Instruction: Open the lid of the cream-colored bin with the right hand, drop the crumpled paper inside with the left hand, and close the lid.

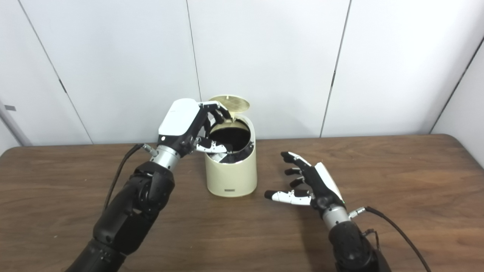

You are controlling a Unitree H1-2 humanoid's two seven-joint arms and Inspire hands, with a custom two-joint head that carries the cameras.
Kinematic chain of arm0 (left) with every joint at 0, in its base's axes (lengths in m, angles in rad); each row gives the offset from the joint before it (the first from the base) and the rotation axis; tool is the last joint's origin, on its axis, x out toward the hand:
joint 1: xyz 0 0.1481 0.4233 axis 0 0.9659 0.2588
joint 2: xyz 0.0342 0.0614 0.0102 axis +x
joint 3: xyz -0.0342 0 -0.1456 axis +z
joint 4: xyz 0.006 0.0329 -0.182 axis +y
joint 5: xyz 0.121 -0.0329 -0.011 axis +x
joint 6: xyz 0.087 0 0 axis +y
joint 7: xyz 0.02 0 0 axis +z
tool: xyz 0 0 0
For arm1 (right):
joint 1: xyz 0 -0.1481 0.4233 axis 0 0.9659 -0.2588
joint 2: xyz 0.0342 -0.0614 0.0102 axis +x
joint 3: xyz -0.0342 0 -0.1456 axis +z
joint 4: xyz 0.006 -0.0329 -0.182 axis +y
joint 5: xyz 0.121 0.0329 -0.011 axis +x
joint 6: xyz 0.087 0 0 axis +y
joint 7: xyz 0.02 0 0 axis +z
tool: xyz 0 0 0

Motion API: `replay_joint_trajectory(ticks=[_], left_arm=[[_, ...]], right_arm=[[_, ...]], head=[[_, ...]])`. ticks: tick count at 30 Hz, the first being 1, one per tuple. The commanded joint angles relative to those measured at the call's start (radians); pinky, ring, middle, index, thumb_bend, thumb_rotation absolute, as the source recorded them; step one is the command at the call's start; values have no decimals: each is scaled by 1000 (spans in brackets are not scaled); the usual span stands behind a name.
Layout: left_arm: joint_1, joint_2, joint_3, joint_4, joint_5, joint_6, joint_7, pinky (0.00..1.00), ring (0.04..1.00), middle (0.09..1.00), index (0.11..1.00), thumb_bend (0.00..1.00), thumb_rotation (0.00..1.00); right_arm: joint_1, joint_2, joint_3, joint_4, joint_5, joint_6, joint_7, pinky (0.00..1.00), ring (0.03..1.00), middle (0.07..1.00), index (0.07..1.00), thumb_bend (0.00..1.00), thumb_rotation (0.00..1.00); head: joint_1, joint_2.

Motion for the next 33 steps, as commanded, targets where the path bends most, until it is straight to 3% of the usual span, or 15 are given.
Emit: replay_joint_trajectory(ticks=[1,5,6,7,9,13,18,25,28,31,33], left_arm=[[-43,8,3,-21,-2,-13,5,425,502,564,606,966,142],[-30,5,16,-27,-32,-35,15,416,497,557,590,888,64],[-17,-1,30,-36,-64,-43,13,390,474,503,549,671,26],[-8,-6,39,-43,-88,-48,12,368,440,494,543,587,13],[28,-19,68,-76,-133,-37,12,333,401,480,547,515,2],[98,-40,126,-122,-182,-35,45,319,398,464,543,496,0],[199,-81,225,-174,-338,-46,36,334,411,473,537,496,0],[290,-85,288,-181,-416,-81,50,350,413,500,530,496,0],[327,-89,315,-191,-473,-52,31,406,431,510,515,497,0],[358,-88,330,-191,-526,-42,4,465,552,500,498,512,0],[376,-84,332,-181,-557,-49,-16,504,595,623,498,503,49]], right_arm=[[-33,-2,-7,-35,0,-9,-5,610,770,868,864,726,318],[-32,0,-5,-35,-9,-10,-13,603,763,868,862,723,311],[-31,1,-5,-39,-10,-7,-12,603,763,868,862,721,309],[-30,1,-4,-41,-10,-5,-11,603,763,865,862,719,310],[-29,2,-6,-42,-8,-9,-13,605,761,861,862,716,315],[-25,-1,-13,-38,-5,-26,-22,601,749,853,852,704,328],[-27,-8,-31,-41,9,-25,-23,598,751,861,858,697,354],[-39,-14,-38,-52,10,-32,-16,597,756,846,853,701,373],[-43,-10,-41,-47,13,-55,-25,611,750,837,846,701,375],[-51,-4,-47,-42,26,-78,-31,626,750,835,839,697,371],[-60,-9,-49,-33,33,-111,-35,632,755,836,839,702,398]], head=[[-1,1],[-2,-1],[-2,-3],[-2,-3],[-2,-3],[-2,-6],[-1,-9],[2,-22],[3,-29],[1,-37],[1,-46]])
